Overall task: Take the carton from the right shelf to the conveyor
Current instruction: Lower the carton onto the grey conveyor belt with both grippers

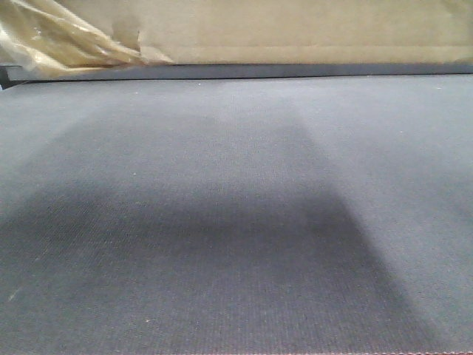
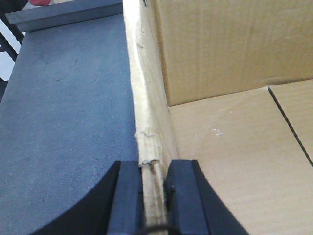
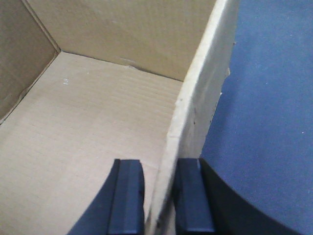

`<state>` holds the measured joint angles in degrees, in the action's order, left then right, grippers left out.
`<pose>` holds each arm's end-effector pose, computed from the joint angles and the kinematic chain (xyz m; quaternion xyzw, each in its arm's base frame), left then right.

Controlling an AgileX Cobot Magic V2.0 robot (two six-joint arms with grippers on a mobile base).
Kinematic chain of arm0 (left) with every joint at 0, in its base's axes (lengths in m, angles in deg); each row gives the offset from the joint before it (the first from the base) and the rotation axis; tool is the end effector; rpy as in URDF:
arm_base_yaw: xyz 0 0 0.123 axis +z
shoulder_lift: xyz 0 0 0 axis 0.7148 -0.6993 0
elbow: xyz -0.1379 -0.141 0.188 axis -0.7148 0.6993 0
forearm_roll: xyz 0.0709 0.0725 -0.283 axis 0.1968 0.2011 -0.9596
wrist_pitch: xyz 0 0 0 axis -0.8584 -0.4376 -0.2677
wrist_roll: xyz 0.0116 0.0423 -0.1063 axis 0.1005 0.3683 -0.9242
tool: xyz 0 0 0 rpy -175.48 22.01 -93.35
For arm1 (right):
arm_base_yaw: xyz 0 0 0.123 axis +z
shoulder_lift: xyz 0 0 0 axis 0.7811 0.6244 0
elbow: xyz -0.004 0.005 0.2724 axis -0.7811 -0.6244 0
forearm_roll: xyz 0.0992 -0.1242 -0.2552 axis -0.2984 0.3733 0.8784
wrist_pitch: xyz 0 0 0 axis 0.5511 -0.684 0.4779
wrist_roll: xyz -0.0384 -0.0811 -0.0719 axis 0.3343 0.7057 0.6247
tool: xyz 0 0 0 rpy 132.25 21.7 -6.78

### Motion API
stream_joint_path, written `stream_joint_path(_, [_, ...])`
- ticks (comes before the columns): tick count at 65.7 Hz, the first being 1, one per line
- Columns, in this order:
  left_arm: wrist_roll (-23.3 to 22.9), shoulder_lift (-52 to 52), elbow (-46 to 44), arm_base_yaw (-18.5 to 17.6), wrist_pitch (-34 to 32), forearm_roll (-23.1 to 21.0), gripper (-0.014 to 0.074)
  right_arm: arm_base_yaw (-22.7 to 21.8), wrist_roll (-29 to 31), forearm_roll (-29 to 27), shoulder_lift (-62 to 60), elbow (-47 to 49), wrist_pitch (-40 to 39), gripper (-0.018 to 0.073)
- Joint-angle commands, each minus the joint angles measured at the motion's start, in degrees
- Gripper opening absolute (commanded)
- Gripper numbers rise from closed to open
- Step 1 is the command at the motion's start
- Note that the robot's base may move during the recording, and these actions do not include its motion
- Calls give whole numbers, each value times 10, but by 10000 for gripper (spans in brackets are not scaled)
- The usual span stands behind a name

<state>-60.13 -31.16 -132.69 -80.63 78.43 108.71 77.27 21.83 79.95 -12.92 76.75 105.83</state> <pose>0.2531 -0.1000 0.4875 0.0488 0.8567 0.0613 0.5099 0.2485 0.1398 0.4831 -0.1797 0.8571 0.1986 0.4400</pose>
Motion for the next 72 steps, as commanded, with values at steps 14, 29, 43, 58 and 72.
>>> stream_joint_path(14, [9,-6,-4,68,-69,-132,-15,-22,13,30,20,39,1,-68])
stream_joint_path(29, [11,-72,-4,129,-101,-157,-15,-61,13,30,94,46,-34,-68])
stream_joint_path(43, [11,-151,-4,133,-130,-152,-15,-82,13,30,172,46,-65,-68])
stream_joint_path(58, [11,-208,-4,133,-140,-119,-9,-82,13,33,226,46,-67,-67])
stream_joint_path(72, [11,-212,-5,133,-137,-111,433,-82,13,36,225,46,-75,325])
